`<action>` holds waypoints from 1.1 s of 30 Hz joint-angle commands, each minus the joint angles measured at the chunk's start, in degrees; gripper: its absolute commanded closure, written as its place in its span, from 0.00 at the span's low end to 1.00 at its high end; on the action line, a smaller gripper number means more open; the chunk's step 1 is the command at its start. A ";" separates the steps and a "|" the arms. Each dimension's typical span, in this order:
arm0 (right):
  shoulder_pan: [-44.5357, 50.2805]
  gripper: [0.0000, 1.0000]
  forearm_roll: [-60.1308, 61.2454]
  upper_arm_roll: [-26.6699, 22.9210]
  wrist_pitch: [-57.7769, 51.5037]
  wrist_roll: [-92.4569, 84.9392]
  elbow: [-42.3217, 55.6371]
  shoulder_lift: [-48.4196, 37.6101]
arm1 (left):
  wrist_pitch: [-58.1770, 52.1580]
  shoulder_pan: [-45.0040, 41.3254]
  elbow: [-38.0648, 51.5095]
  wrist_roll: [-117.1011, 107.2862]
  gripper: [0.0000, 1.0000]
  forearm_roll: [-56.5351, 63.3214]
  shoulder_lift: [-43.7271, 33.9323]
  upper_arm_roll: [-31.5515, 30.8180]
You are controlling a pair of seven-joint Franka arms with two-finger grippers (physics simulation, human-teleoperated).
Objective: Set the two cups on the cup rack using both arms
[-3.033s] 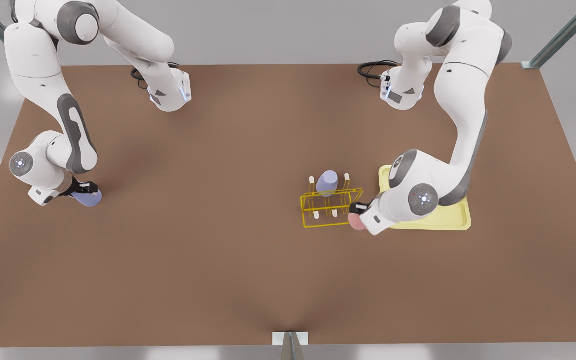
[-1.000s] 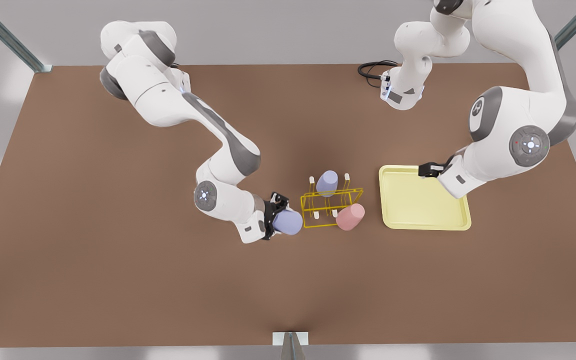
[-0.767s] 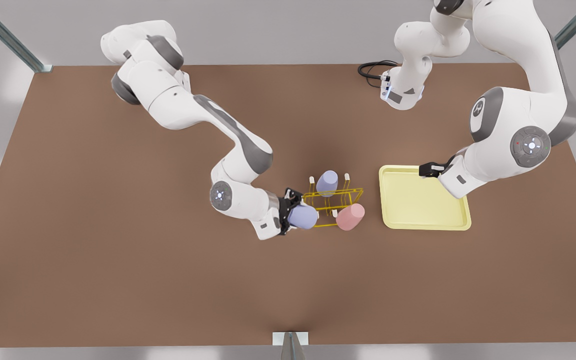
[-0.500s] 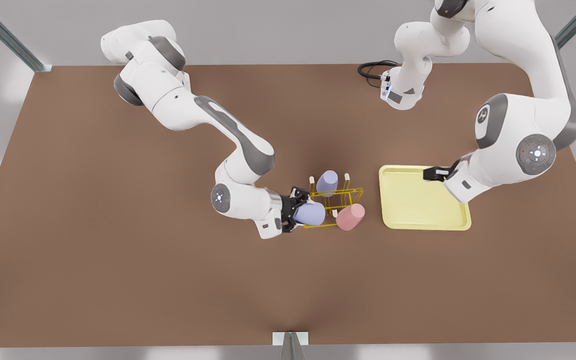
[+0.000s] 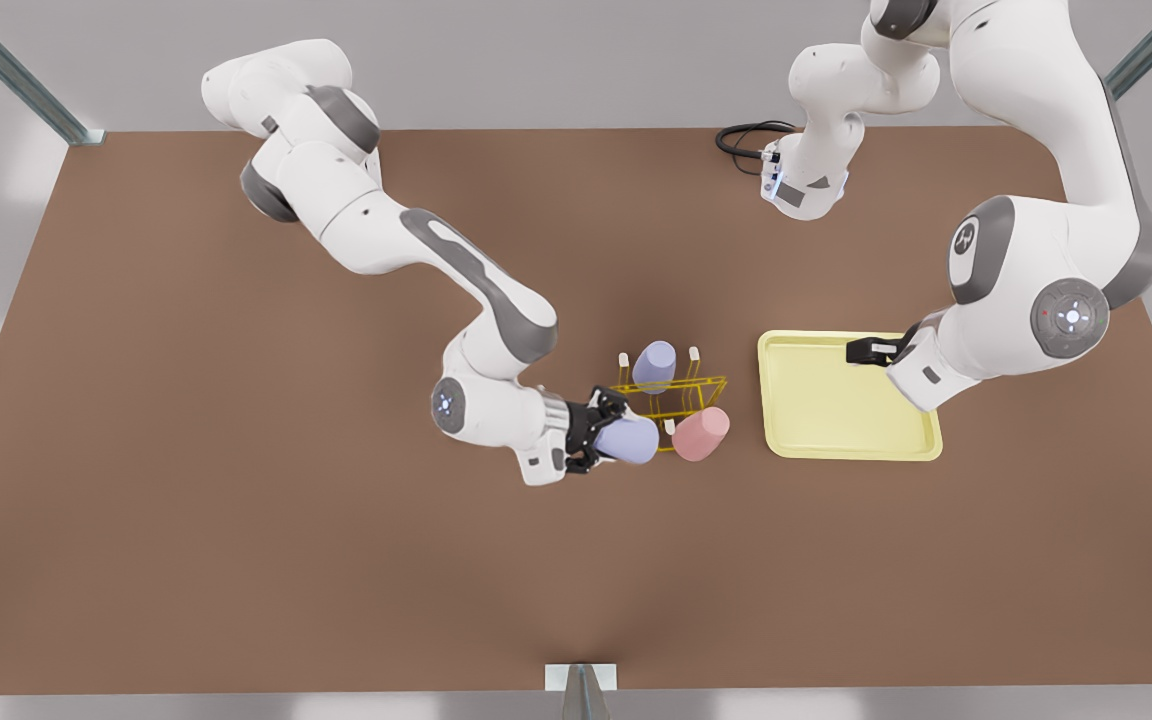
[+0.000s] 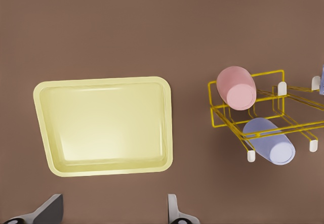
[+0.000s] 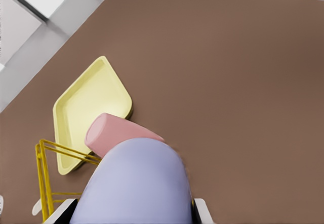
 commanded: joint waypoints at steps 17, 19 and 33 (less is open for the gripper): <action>-0.13 0.16 0.35 0.00 1.11 0.73 -0.18 -0.04 | 0.05 0.01 0.03 0.43 0.00 0.03 0.30 -0.08; -0.13 0.16 0.26 -0.09 1.11 0.56 -0.18 0.05 | 0.05 0.01 0.03 0.43 0.00 0.03 0.39 0.00; 0.57 0.00 0.26 0.00 2.43 0.73 1.31 1.63 | 0.14 0.01 0.20 0.43 0.00 0.03 0.39 0.00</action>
